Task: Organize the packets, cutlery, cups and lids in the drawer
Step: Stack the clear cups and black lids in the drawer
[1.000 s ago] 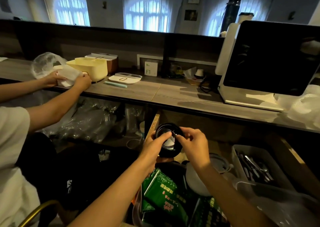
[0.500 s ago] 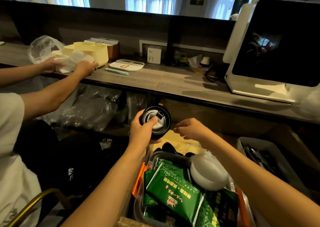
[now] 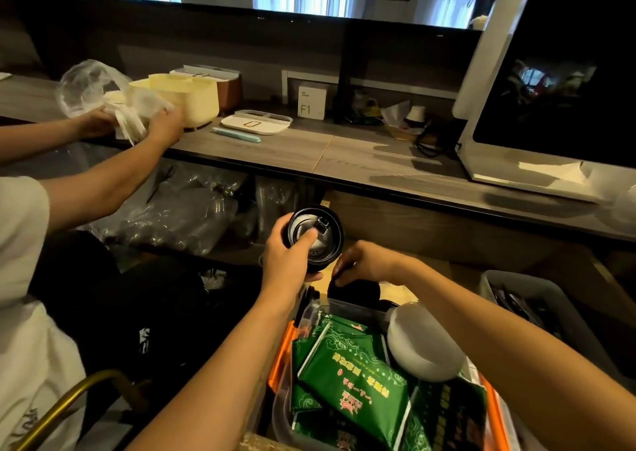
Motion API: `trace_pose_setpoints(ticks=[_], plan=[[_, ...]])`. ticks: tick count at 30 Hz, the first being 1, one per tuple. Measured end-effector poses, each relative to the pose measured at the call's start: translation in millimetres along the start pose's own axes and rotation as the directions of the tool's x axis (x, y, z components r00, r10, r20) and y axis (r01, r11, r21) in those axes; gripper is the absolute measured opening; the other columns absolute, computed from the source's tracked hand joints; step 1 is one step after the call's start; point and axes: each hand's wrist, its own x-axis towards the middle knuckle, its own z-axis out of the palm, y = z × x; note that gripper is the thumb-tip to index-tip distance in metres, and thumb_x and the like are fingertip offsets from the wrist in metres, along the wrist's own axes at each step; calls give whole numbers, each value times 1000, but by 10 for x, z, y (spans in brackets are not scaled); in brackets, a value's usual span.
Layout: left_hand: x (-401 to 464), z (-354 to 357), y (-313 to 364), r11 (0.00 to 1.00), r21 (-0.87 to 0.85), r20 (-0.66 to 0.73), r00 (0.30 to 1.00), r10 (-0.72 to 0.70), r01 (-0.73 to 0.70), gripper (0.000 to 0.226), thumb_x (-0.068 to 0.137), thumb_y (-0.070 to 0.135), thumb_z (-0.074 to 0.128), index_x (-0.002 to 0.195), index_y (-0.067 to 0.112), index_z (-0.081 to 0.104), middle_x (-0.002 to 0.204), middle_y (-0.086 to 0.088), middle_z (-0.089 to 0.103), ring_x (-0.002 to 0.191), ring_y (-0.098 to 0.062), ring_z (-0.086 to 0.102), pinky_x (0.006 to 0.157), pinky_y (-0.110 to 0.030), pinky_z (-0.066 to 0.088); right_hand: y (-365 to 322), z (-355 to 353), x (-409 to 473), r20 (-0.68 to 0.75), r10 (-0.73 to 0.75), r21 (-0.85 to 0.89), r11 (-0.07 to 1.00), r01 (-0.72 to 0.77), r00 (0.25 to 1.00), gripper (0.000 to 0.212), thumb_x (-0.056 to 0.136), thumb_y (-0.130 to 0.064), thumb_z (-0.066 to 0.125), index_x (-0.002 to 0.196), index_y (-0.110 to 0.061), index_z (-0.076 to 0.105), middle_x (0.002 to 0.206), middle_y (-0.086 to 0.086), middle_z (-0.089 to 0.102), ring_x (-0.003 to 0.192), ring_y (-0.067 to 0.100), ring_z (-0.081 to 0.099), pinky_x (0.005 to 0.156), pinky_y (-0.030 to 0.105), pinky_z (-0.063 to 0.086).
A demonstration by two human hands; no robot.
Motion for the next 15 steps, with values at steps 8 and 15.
trace_pose_setpoints(ticks=[8,15], plan=[[-122,1,30,995,56,19,997,76,-77,39,96,20,65,131,33,53,127,-4,56,97,-22,65,56,-33,61,-81,-346,-582,-544,258,586,798,142,798,10,86,-14,72,96,-15,71,91,7,70,88,22,66,71,30,58],[-336,156,24,994,47,166,982,87,-96,36,98,21,63,110,54,55,128,0,56,105,-28,65,62,-36,62,-270,-80,-834,-630,353,738,550,391,692,12,88,-7,66,82,-14,74,82,8,74,78,24,69,69,33,55]])
